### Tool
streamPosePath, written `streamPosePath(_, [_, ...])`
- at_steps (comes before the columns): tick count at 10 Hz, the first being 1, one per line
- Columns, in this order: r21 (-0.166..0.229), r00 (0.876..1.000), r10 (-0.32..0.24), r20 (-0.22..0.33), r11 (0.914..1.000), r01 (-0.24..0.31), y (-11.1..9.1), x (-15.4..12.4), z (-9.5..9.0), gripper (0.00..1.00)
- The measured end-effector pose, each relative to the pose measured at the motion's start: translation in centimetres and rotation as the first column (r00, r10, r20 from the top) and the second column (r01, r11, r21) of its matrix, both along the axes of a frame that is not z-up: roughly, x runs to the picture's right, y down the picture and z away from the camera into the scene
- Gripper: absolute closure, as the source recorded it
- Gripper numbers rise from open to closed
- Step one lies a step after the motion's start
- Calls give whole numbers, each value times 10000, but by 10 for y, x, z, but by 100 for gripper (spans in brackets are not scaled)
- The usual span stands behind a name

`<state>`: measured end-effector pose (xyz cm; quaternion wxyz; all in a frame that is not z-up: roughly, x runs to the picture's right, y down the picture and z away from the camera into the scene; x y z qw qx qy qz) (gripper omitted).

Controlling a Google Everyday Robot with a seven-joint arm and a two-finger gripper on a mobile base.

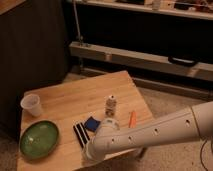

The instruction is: Push the eraser across the table

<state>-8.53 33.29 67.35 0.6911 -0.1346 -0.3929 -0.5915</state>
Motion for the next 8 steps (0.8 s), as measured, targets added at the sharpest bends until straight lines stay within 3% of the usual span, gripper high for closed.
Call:
streamPosePath(3, [136, 9984, 290, -477, 9995, -284, -10, 21, 6, 100])
streamPosePath(8, [-69, 9983, 227, -531, 9997, -231, -9, 9, 45, 100])
